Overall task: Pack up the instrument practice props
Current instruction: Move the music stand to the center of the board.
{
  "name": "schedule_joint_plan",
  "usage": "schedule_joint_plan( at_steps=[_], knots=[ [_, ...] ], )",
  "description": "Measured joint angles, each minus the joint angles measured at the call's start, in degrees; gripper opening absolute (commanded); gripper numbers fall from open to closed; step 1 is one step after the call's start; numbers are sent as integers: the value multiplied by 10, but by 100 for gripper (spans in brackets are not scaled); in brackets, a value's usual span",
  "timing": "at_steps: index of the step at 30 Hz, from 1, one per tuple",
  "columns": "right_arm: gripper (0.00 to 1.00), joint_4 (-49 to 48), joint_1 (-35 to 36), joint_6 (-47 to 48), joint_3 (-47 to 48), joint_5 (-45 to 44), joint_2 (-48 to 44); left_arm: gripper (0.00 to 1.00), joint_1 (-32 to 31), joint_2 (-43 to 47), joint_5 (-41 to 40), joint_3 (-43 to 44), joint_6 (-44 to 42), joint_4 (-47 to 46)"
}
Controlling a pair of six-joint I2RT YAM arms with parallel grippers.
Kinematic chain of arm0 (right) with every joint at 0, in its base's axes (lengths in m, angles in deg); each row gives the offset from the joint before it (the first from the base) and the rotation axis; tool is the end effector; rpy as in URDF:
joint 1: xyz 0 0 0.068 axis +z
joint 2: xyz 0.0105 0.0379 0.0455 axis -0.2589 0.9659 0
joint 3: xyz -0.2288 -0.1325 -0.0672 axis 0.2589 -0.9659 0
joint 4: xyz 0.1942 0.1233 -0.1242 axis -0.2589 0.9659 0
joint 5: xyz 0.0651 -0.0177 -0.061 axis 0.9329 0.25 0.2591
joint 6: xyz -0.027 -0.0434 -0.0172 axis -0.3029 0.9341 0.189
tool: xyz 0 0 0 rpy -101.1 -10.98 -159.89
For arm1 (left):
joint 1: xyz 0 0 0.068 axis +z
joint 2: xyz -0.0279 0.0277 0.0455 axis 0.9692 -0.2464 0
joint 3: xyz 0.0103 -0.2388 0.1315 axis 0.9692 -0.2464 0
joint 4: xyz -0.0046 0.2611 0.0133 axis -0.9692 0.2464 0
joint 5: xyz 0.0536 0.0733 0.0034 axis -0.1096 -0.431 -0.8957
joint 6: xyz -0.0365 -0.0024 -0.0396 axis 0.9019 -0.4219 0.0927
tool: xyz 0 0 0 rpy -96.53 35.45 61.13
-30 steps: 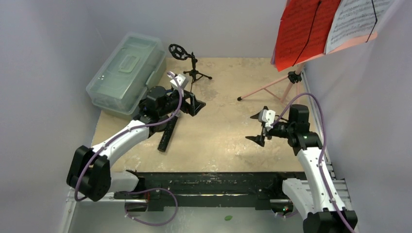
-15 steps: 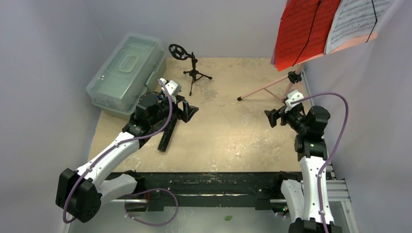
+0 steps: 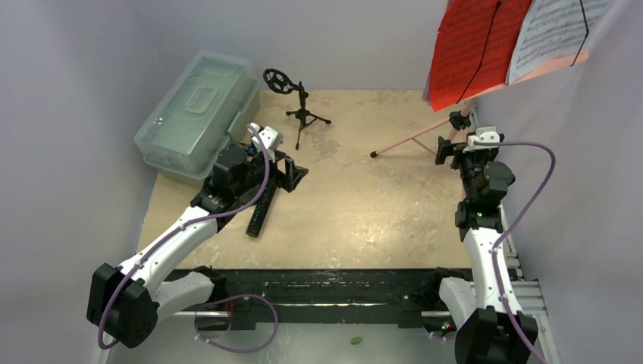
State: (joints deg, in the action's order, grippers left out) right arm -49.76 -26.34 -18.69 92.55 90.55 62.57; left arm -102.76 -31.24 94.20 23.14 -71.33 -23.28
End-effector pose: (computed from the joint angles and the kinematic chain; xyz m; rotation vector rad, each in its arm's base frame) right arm 0.2009 -0.0328 0.3203 -0.1210 1.4855 -0.1160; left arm 0.2179 -0.1224 0.3013 0.4912 1.7451 -0.7007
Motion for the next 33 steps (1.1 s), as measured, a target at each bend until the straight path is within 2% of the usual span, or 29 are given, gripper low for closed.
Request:
schedule_joint_plan(
  at_steps=[7,11,18,21,25,28,33],
  knots=[
    [94,-224,-27,-25,-46,0,84,87,0,0,-7,0,-6,1],
    [92,-320,-34,-33,-47,12,139,87,0,0,-11,0,-9,4],
    [87,-387,-37,-36,7,33,233,87,0,-1,-16,0,-12,18],
    [81,-403,-38,-45,41,35,264,87,0,-1,-17,0,-13,21],
    [69,-421,-39,-55,76,50,299,87,0,-2,-17,0,-13,24],
    [55,-433,-39,-62,93,71,321,87,0,-2,-17,0,-13,26],
    [17,-433,-46,-59,111,90,343,87,0,-3,-17,0,-17,26]
  ],
)
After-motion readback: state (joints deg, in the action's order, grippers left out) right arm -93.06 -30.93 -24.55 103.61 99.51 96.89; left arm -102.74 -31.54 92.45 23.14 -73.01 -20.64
